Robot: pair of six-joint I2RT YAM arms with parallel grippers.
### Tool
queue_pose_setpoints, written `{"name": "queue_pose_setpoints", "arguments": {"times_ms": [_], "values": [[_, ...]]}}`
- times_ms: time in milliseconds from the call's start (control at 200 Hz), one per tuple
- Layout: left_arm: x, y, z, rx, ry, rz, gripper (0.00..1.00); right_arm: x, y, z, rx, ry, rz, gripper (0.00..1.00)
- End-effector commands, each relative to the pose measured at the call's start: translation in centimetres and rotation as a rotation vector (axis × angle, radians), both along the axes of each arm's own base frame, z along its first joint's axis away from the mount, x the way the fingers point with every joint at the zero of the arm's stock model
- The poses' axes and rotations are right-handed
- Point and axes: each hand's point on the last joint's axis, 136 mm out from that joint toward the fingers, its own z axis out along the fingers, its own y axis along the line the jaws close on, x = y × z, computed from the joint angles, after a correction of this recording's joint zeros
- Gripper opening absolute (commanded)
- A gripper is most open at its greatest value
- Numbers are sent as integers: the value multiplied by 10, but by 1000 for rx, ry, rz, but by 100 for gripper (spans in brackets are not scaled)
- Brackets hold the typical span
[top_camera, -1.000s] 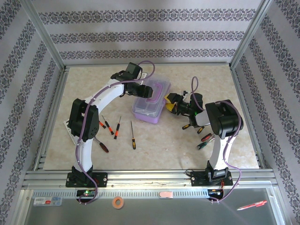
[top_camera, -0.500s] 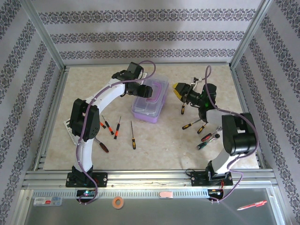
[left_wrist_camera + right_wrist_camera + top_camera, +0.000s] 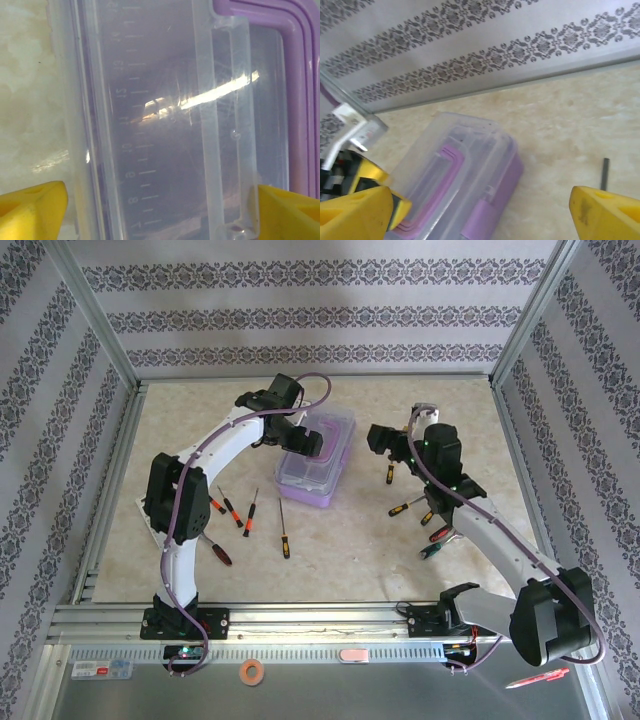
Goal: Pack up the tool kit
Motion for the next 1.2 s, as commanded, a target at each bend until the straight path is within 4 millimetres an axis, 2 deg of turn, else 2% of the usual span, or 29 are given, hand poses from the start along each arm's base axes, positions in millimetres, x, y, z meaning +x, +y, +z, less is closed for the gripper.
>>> {"name": "queue_pose_setpoints", "arguments": {"times_ms": [0,110,205,295,380,435,540,640,769,979,1194], "values": [[-4,14,24,63,-51,14,98,5,-33,-18,-99,2,-107,91],[1,14,25,66,-58,71,100,12,-47,-25,-46,44,-124,76],[1,13,19,76,-39,121,100,18,-46,-36,-3,116,-101,75],[-3,13,8,97,45,155,97,21,-20,-46,144,173,53,76],[-8,4,-5,75,112,131,93,22,4,-55,305,198,167,81],[-9,-3,-11,50,131,104,89,22,20,-52,427,180,255,82],[-8,-13,-21,21,152,52,80,22,30,-44,659,120,358,84],[-7,-19,-24,-7,152,21,78,23,32,-48,781,102,403,83],[-6,-26,-26,-43,151,4,76,24,36,-65,774,132,383,82],[-5,-38,-32,-109,150,-15,71,33,34,-75,799,163,355,82],[-3,-45,-37,-137,121,-81,69,29,33,-82,793,178,354,82]]}}
